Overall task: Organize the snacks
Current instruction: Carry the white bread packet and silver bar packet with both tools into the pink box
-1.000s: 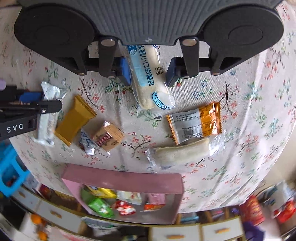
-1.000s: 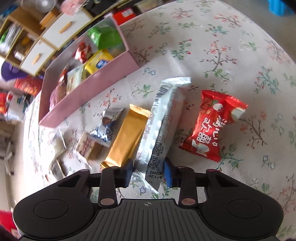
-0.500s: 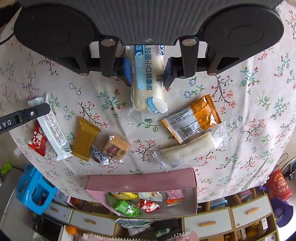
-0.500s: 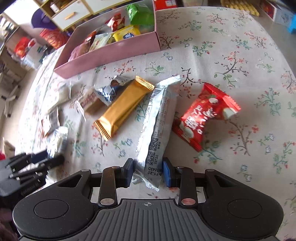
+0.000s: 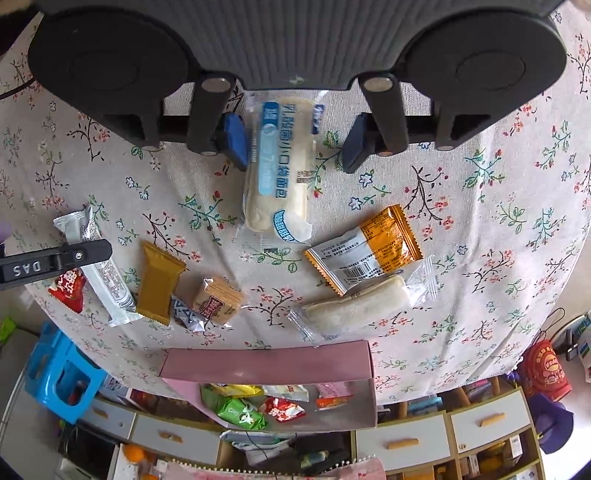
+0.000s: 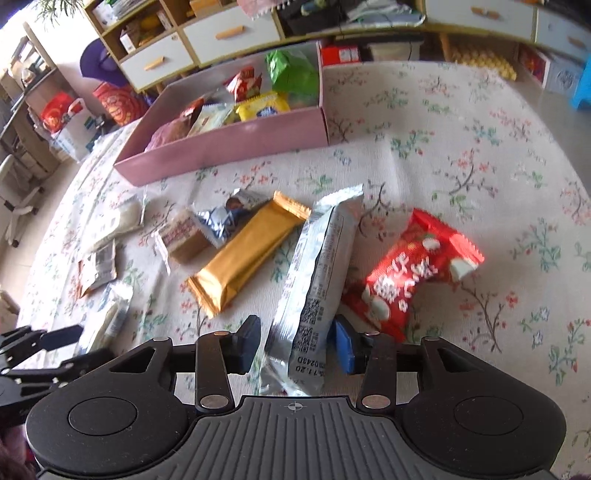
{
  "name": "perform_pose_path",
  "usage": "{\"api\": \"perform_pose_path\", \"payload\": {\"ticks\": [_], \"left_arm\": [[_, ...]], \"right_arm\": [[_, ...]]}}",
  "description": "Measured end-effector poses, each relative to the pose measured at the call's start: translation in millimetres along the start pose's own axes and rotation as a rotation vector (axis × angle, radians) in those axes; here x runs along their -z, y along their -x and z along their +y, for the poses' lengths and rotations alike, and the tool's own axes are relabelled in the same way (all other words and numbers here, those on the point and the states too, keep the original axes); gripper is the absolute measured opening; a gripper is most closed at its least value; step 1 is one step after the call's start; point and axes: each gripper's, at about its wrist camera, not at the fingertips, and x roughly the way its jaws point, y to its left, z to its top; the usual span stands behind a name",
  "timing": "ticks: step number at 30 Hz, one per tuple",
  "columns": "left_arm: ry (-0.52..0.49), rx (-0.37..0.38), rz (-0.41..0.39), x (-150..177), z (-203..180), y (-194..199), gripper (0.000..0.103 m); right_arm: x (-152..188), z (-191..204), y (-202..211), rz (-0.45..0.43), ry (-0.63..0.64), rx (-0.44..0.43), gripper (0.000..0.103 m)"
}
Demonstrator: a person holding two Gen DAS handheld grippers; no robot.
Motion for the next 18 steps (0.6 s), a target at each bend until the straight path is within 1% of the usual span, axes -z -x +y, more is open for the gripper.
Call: {"api": "perform_pose_path", "payload": {"ticks": [1, 2, 6, 11, 14, 18], "left_arm": [[0.002, 0.0, -0.001, -0.4, 0.2, 0.3, 0.041], [0.005, 0.004, -0.002, -0.6, 0.2, 0.6, 0.036], [0.022, 0.015, -0.002, -3.6, 1.0, 0.8, 0.03], [0.101, 0.061, 0.014, -8.0, 10.8, 1.7, 0.028], [0.143, 0.088, 0.02, -9.5, 15.6, 3.6, 0.027], [0.182, 0.115, 0.017, -12.5, 19.4, 7.5, 0.027]], "right_arm": [[-0.3, 1.8, -1.0, -0.007, 0.005, 0.012, 0.038], [-0.4, 3.4, -2.1, -0.009, 0.009, 0.018, 0.036], [-3.4, 6.8, -2.8, -0.004, 0.011, 0.033, 0.033], [-7.6, 2.8, -0.1, 0.014, -0.044, 0.011, 0.032], [-9.2, -2.1, 5.9, 0.028, -0.102, -0.027, 0.032], [-12.1, -4.7, 16.2, 0.018, -0.149, -0.074, 0.032]]}}
